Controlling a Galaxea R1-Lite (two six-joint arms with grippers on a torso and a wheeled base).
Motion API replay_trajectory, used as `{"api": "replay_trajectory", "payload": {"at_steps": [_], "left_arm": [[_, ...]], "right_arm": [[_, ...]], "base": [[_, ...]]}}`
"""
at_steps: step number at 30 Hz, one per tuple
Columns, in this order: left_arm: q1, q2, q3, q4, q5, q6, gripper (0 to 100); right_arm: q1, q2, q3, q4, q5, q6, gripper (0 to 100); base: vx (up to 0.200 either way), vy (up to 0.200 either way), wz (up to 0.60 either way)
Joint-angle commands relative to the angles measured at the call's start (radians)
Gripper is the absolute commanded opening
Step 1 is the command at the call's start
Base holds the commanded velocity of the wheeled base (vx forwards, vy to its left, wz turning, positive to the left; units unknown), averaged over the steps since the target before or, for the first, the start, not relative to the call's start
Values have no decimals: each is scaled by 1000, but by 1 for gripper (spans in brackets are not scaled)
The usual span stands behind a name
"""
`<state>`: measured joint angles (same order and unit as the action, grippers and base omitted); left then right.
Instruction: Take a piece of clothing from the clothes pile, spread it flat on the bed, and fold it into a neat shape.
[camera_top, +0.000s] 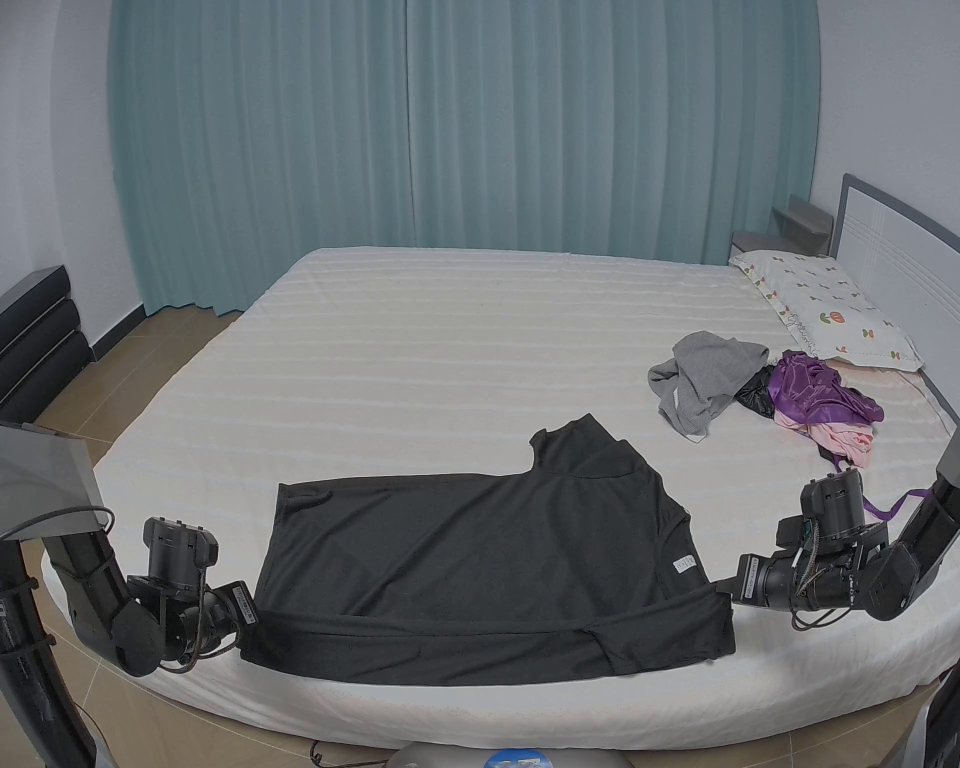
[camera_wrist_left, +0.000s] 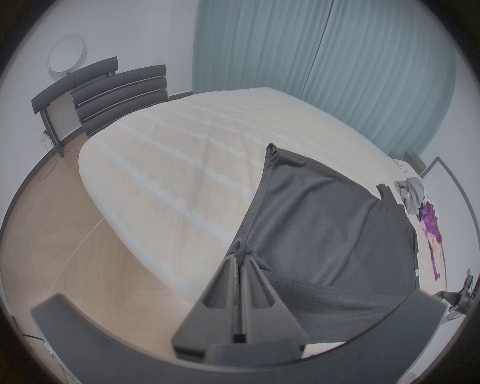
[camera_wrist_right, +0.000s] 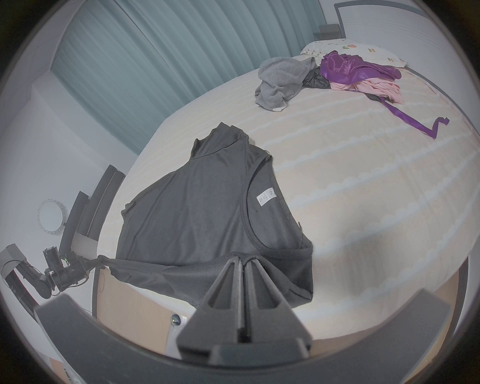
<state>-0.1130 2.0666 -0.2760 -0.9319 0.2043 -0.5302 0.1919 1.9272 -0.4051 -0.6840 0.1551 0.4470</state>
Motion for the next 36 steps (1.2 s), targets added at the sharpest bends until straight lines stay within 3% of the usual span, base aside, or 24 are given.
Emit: {"api": "replay_trajectory", "payload": {"at_steps": [1,20,36], "left_arm": [[1,20,-11,-8,4,-2,0],[13,-83,21,10,9,22,0],[16,98,-92,-2,4,-2,0]], "right_arm": [[-2,42,-24,0,3,1,0],[-8,50,-24,-86,3,59,0],[-12,197,-104,-88,1,58,0]], "base": [[0,0,0],[0,0,0],[0,0,0]]}}
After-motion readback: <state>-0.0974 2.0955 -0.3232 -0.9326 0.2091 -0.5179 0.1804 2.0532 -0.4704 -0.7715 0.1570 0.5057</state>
